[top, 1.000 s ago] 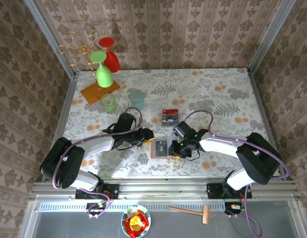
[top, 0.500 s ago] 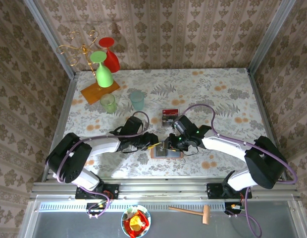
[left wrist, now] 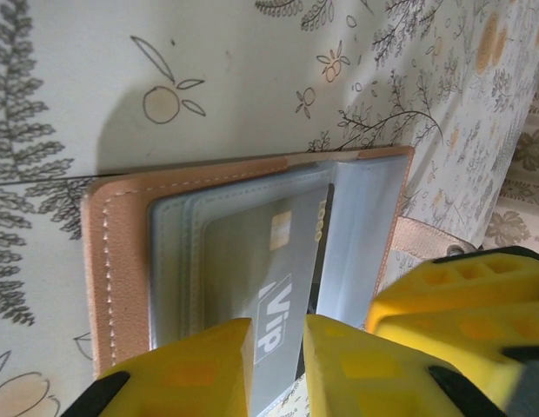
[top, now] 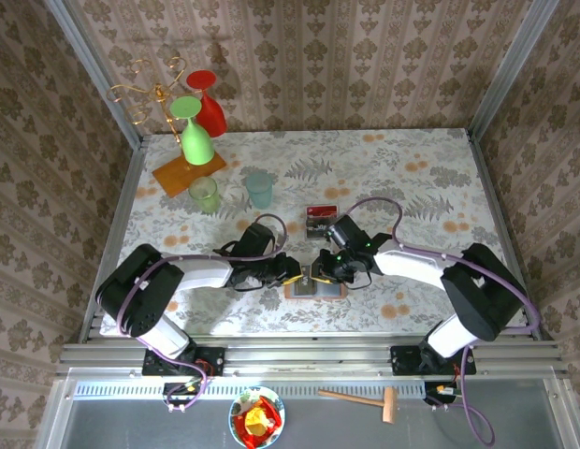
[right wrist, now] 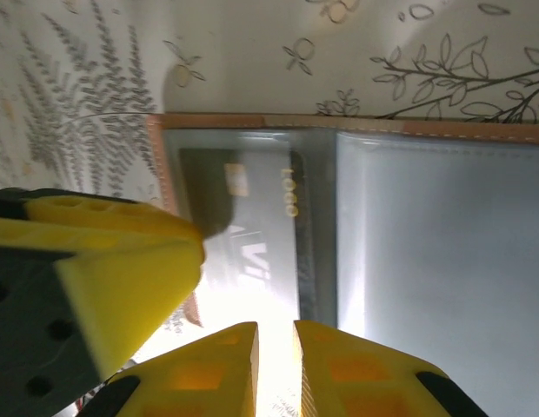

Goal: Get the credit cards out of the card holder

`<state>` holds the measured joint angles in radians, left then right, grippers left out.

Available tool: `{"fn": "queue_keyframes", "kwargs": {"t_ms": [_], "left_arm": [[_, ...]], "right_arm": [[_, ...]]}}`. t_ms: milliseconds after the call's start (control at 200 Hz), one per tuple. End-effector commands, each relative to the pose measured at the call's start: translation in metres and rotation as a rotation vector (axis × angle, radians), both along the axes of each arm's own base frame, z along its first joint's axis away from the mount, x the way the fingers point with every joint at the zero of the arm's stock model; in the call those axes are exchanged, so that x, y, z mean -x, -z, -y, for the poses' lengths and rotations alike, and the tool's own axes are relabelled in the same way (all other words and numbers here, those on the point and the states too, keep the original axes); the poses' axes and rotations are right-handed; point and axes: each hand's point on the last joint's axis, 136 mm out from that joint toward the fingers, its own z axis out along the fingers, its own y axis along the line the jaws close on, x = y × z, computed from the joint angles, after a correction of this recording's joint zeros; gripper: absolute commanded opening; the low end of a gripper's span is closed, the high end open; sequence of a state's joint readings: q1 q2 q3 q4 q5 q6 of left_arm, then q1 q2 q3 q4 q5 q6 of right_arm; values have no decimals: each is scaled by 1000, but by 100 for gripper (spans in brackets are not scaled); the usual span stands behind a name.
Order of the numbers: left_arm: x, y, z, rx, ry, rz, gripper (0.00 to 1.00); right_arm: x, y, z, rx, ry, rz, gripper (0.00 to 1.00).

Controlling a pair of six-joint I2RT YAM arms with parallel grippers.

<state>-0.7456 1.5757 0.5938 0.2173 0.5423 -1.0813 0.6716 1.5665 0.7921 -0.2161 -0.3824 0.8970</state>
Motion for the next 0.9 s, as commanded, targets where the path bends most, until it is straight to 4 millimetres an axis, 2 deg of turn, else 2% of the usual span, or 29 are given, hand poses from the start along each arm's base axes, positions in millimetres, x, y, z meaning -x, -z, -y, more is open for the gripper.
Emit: {"fn": "queue_keyframes", "kwargs": {"t_ms": [0,200,360,510,755,895], "left_arm": [[4,13,-6,-34,0,-13,23],[5,19,-12,-68,1,-16,23],[4,18,-12,-66,-1,-15,23],[1,10,-9,-50,-1,-5,23],[-3,-10,-2,-6,8,27,24],[-2,-13,0,-3,16,27,24]], "right_arm": [[-4,3,-2,10,-9,-7,20],[0,22,18,103,-1,-17,20],[1,25,26,147,-3,-14,20],[-2,20,22,133,-5,-9,20],[-6,0,9,36,8,18,20],[-7,-4,0,-12,8,13,20]]}}
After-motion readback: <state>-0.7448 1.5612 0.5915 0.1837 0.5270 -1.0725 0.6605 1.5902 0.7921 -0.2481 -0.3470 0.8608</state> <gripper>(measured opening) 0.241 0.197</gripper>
